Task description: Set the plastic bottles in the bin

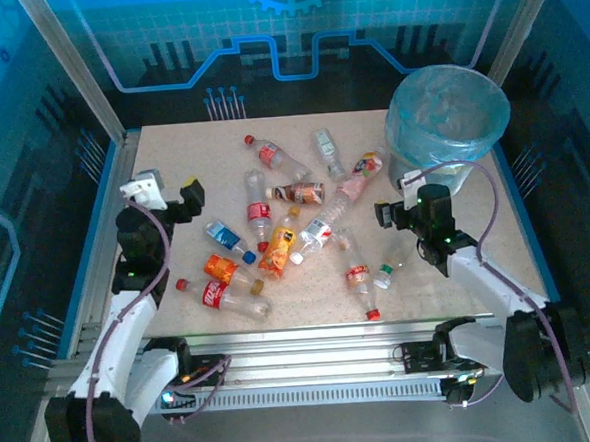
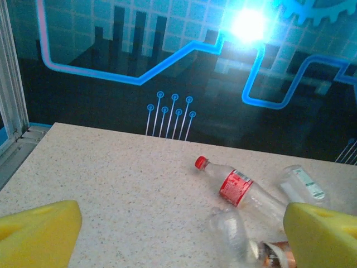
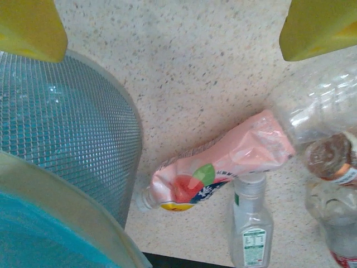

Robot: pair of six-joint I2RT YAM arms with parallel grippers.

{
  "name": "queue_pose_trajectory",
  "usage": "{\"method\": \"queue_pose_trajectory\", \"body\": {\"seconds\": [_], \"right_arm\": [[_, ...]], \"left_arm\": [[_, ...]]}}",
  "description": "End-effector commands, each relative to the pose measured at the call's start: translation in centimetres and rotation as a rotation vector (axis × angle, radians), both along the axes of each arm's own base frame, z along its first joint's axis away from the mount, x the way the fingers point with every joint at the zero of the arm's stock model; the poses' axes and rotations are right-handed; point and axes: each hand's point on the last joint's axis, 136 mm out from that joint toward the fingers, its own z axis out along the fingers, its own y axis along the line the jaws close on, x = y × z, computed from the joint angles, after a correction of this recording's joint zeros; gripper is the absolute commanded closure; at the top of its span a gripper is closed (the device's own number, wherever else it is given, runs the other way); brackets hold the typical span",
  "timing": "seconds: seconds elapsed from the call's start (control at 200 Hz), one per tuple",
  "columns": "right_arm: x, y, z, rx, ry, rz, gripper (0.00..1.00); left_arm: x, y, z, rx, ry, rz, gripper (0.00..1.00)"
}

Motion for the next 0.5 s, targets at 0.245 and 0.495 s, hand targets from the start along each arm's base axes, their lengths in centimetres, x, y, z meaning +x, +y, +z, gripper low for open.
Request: {"method": "queue_pose_trajectory", "body": {"seconds": [0.245,0.495], "right_arm": [[-6.1,3.6,3.9,0.16,0.165,0.091,0.14],[-9.8,9.3,9.1,0.226,0.192,0.293,0.23]], "left_arm": [[-3.7,-2.9,0.1,-0.106,0.402,-0.087,0.14],[-7.3,-3.5,-2.8,-0.276,0.627,-0.052,0.17]]}}
